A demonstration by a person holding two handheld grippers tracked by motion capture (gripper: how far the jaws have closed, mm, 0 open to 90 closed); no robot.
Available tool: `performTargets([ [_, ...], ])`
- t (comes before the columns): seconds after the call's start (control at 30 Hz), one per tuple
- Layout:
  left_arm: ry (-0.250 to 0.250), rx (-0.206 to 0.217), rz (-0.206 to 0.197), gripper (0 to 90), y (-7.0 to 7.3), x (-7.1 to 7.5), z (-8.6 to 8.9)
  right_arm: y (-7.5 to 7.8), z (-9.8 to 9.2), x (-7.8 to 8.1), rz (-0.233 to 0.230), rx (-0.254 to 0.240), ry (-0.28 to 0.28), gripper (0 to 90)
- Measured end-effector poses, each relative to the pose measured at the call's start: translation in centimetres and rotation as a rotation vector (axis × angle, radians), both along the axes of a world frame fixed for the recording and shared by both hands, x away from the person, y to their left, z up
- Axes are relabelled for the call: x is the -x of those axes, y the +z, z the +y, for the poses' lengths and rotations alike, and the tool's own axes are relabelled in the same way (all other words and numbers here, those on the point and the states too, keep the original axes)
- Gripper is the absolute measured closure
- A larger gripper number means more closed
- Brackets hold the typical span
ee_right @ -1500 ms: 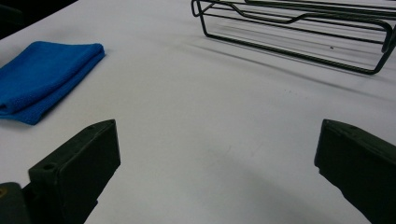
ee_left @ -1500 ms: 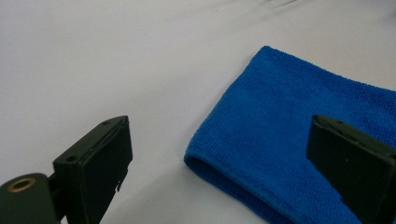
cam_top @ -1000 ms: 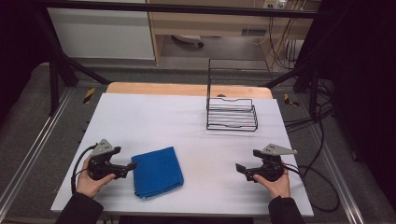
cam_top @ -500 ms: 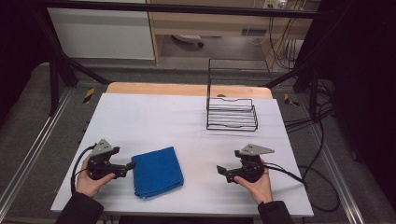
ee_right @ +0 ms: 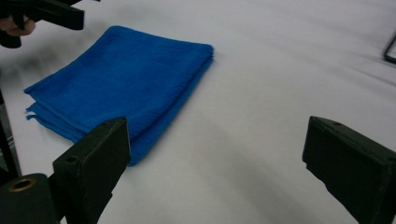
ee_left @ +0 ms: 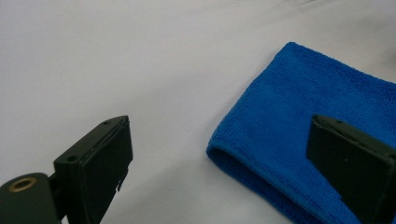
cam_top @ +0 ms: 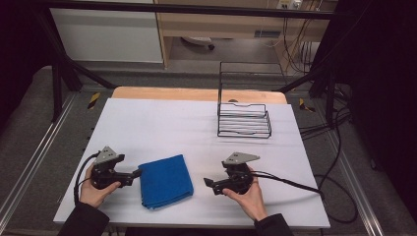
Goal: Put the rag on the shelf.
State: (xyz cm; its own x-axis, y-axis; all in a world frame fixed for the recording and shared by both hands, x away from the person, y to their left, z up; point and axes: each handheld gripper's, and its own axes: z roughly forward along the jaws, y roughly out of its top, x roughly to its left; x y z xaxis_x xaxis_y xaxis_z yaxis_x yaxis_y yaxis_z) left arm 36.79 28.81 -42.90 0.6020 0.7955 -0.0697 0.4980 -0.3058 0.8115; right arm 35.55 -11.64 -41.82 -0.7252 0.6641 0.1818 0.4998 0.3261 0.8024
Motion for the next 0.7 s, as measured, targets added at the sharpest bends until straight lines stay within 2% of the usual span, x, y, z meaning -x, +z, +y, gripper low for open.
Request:
performTargets([
  [0.03,0.000,0.001,0.001,7.4,0.0,0.0,0.0,0.0,0.0,0.0,0.000,0.000,0.000,9.1],
  [0.07,0.002,-0.003,0.001,7.4,0.0,0.0,0.0,-0.2,1.2,0.1,0.008,0.012,0.018,12.7],
  [0.17,0.001,-0.002,0.001,7.6,0.0,0.0,0.0,-0.4,2.3,0.1,0.019,0.012,0.033,17.1],
  [0.2,0.002,-0.002,0.001,7.6,0.0,0.0,0.0,-0.6,3.3,0.1,0.021,0.025,0.050,19.5],
  [0.4,0.003,-0.002,0.001,8.1,0.0,0.0,0.1,-1.4,5.6,0.1,0.047,0.054,0.067,34.0],
  [0.53,0.003,-0.003,0.001,8.4,0.0,0.0,0.1,-1.9,6.5,0.4,0.067,0.054,0.081,42.4],
  [0.7,0.002,-0.006,0.000,8.8,0.0,0.0,0.1,-2.7,6.8,0.6,0.095,0.087,0.084,49.3],
])
